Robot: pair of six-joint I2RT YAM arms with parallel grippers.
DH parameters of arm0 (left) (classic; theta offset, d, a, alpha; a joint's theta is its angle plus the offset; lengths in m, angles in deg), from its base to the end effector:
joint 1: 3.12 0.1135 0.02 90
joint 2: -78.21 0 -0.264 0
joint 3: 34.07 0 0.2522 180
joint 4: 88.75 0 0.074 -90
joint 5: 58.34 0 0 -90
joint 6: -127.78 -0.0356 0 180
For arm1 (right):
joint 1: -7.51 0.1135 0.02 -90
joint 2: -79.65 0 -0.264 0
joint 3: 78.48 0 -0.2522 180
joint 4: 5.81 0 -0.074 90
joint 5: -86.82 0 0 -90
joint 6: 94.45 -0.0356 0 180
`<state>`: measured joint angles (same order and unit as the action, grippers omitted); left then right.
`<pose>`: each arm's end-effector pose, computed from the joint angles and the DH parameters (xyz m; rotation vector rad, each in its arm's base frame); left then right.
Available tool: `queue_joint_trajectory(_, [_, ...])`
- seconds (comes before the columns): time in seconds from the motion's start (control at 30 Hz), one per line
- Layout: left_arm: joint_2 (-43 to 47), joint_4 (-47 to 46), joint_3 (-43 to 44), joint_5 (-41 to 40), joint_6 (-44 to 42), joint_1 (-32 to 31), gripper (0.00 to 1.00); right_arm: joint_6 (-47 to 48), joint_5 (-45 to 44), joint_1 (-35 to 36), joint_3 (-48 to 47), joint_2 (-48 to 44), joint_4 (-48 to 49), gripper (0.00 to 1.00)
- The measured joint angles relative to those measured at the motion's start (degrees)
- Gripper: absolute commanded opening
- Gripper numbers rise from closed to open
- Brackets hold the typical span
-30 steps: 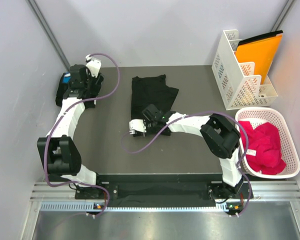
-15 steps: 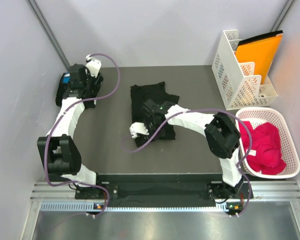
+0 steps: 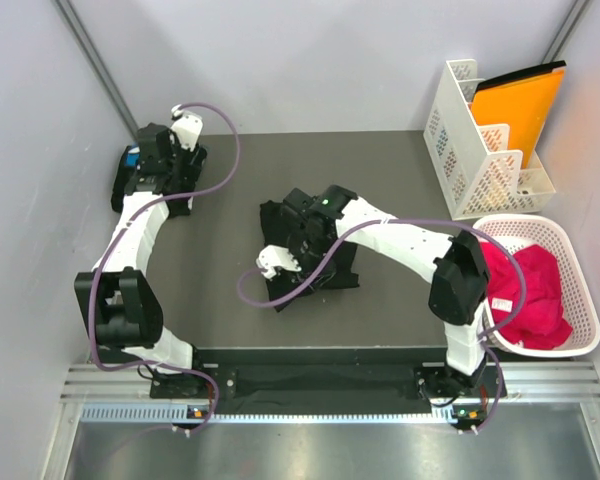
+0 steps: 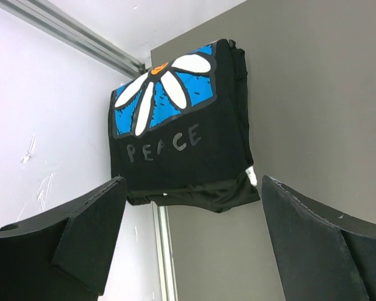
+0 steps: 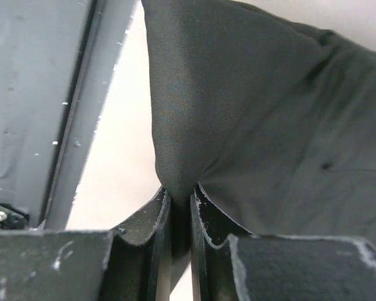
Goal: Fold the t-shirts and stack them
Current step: Fold the tshirt
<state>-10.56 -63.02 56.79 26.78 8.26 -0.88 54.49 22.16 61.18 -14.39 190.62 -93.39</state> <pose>0.3663 0.0174 0.3427 0.4192 1.9647 0.4416 0.2125 0.3146 0.2764 -2.4570 1.5875 0.6482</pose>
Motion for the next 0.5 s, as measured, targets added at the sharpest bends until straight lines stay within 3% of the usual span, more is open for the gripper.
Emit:
queue_joint_trajectory(0.27, [0.0,-0.1,0.6,1.1,0.7,0.0,0.93,-0.5,-0.8,2.0,-7.1,-0.6,-2.2,0.0])
queue_joint_trajectory(0.5, [0.0,-0.4,0.6,1.4,2.1,0.0,0.93,1.2,-5.0,1.1,-6.1,-0.7,-1.8,0.0])
